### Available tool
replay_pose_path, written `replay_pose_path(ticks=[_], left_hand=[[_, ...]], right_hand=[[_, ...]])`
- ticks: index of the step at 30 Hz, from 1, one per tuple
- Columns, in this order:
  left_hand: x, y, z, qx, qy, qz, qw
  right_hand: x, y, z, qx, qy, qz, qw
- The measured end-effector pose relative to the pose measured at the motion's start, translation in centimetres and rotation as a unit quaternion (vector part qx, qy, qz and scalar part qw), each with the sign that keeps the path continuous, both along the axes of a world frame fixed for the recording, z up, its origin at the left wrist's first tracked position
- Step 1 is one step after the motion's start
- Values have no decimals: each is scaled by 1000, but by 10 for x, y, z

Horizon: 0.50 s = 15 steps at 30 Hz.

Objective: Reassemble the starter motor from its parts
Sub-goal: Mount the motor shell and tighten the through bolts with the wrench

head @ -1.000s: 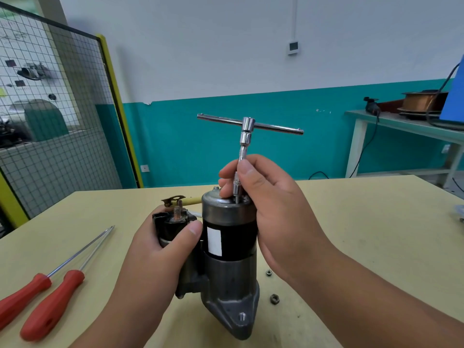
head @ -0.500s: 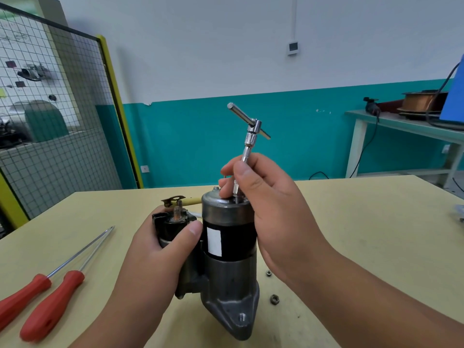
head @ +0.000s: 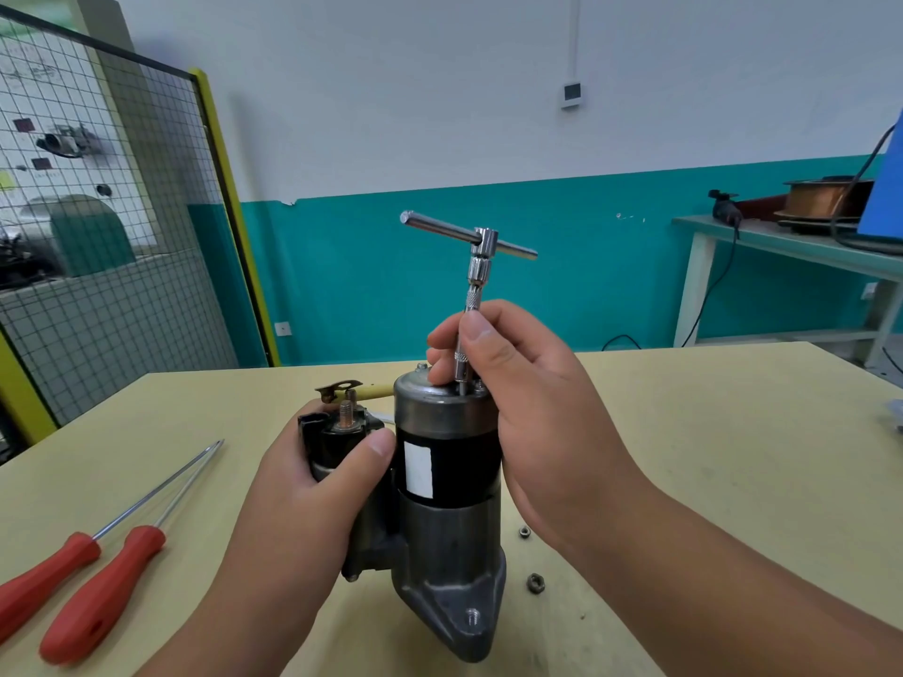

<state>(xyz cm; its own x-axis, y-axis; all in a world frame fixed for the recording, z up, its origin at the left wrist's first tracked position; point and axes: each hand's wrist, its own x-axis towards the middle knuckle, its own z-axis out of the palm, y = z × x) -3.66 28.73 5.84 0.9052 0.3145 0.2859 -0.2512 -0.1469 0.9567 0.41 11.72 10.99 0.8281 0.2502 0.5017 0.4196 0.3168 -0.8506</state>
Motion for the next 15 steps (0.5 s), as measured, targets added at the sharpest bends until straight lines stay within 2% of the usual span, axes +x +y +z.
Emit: replay_pose_path(ticks=[15], left_hand=[[-1, -1, 1, 1, 5, -1, 1000]], right_hand=[[0, 1, -1, -3, 7, -13, 1000]])
